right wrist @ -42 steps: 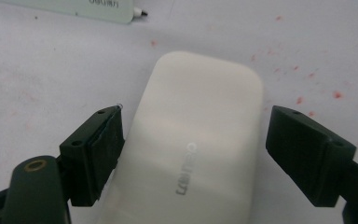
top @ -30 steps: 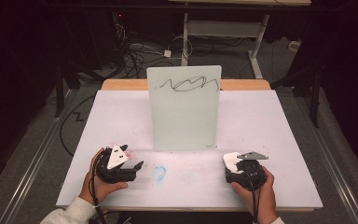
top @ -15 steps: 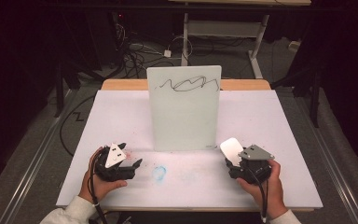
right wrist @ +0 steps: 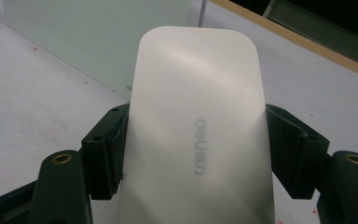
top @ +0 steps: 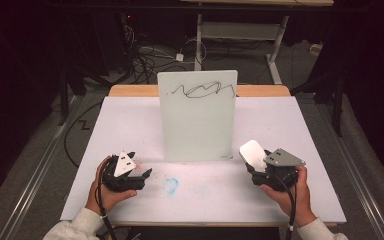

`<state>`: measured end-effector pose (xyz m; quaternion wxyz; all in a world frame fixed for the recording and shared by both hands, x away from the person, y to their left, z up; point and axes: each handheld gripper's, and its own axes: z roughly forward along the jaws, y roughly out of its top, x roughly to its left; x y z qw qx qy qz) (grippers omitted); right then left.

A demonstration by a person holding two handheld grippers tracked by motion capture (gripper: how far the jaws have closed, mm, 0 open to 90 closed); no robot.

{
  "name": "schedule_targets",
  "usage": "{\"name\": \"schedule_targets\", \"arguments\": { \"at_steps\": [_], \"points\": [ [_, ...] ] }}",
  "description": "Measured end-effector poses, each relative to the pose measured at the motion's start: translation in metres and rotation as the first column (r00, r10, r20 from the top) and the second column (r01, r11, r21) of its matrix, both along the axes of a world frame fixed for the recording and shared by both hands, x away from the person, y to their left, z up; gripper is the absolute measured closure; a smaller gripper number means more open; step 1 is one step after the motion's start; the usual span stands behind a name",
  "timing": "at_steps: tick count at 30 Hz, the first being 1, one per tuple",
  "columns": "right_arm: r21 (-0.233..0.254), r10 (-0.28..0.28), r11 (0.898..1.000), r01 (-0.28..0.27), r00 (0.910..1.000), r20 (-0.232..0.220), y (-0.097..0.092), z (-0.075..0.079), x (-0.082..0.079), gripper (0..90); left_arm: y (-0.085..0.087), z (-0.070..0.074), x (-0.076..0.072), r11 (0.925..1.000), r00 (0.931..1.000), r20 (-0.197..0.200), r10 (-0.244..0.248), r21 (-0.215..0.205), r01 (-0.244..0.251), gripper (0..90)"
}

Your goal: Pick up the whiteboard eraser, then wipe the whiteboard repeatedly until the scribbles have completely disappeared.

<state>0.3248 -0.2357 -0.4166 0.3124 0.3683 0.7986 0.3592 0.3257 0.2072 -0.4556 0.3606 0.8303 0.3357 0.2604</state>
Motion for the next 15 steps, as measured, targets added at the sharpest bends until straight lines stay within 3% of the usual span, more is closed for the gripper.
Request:
{"name": "schedule_targets", "arguments": {
  "at_steps": [15],
  "points": [
    [0.01,0.019,1.0,-0.019,0.999,0.041,-0.0024,0.0064,0.0022,30.6,0.0028,0.0004,-0.0033,0.9999,0.9999,0.006,-0.012,-0.007,0.012,20.2]
  ]
}}
